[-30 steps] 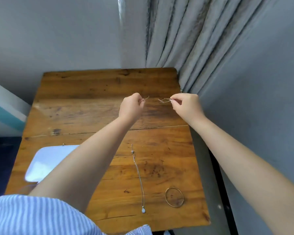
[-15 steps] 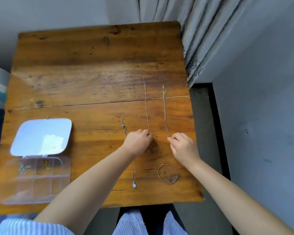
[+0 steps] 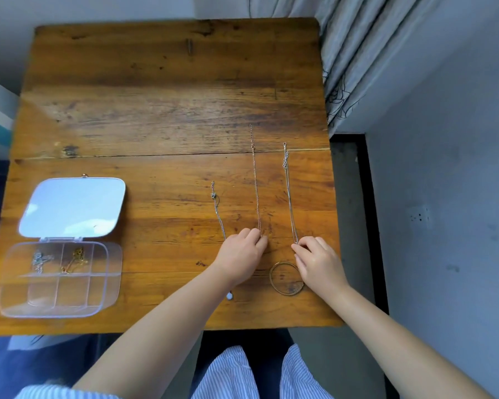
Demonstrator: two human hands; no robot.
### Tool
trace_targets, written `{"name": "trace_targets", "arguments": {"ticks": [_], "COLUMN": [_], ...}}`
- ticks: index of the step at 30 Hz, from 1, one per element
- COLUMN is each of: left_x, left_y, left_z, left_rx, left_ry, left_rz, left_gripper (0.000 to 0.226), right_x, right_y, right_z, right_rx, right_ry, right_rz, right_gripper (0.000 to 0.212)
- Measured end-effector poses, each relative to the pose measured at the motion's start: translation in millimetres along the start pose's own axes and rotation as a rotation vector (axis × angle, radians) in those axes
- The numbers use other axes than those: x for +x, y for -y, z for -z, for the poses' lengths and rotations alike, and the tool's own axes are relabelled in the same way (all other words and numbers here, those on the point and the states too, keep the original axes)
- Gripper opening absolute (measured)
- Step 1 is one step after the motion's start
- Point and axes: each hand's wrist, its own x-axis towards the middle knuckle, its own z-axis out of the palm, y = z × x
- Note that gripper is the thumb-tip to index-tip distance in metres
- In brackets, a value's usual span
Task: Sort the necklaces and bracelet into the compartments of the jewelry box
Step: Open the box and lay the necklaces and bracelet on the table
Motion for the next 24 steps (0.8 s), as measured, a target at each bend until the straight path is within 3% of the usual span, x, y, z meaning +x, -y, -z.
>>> {"name": "trace_targets", "arguments": {"ticks": [8,12,18,21,24], "left_x": [-21,-57,-149,-197,-239], "left_y": [0,28,115,165,211], "left_z": [3,18,34,23,13], "left_rx": [-0.095,-0.181,-0.253,-0.252,-0.218], "left_ry": [0.013,-0.161,-0.370,-0.455,-0.476], "left_rz": [0.109,0.210,0.351,0.443,0.524], "left_gripper": [0.039,0.032,0.028,0.012,0.010], "right_x": [6,29,74,85,93], "right_y": [21,57,160,220,277], "right_z": [13,19,0,-19,-40], "right_rx": [-0.049,-0.015,0.091,0.143,0.186], "right_ry": [-0.001,-0.029,-0.100,-0.119,-0.123], "right_rz": [-0.035,0.013,0.161,0.199,0.230], "right_gripper": [0.022,0.019,0.020,0.019,0.017]}}
